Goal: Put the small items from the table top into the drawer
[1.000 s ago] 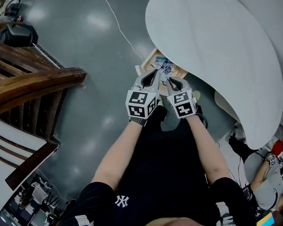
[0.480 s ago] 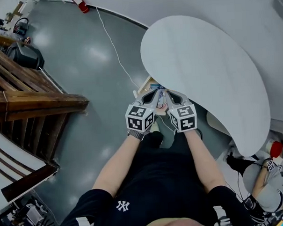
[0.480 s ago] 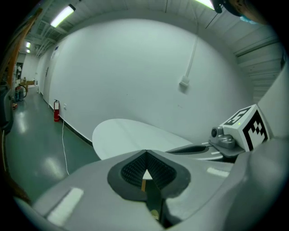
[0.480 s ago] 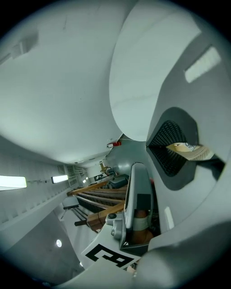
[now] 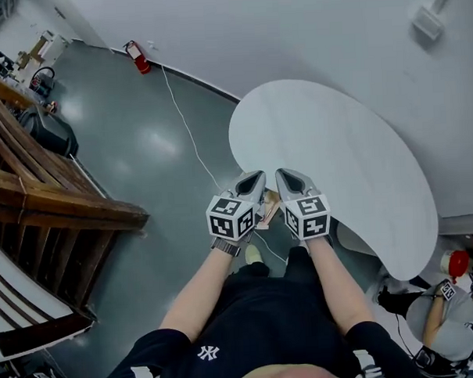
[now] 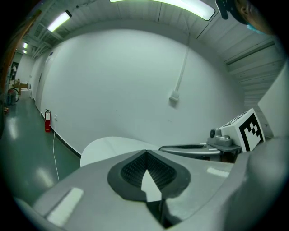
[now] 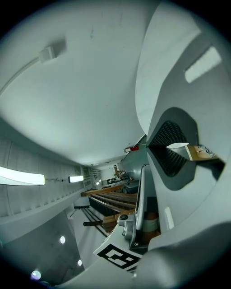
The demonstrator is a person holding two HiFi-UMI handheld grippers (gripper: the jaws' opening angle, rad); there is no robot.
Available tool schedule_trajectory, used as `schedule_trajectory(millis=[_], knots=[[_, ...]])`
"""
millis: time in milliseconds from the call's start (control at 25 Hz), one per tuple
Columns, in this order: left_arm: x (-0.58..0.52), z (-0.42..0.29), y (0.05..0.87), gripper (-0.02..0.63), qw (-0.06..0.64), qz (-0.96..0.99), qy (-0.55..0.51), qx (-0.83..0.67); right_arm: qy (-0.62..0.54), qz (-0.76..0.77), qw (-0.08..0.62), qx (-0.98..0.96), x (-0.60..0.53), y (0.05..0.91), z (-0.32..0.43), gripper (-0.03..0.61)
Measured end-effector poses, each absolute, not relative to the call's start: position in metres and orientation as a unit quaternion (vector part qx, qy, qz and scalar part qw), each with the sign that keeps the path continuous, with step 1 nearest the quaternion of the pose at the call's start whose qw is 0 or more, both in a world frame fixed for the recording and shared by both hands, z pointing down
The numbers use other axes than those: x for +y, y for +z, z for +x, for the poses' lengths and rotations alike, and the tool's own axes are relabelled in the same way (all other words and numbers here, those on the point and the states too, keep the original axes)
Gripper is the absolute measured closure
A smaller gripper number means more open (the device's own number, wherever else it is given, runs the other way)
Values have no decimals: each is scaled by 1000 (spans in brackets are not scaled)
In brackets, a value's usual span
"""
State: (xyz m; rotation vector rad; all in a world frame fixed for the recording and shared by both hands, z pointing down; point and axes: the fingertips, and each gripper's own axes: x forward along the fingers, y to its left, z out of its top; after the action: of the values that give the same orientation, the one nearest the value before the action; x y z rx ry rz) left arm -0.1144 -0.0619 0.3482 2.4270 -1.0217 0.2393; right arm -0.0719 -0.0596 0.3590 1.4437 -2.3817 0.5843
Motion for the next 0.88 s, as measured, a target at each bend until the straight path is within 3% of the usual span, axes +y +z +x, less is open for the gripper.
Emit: schedule_trajectory(millis=[880], knots=[[-66, -106, 231, 607, 186, 920, 29, -343, 148, 529, 73, -832, -70, 256, -62, 557]])
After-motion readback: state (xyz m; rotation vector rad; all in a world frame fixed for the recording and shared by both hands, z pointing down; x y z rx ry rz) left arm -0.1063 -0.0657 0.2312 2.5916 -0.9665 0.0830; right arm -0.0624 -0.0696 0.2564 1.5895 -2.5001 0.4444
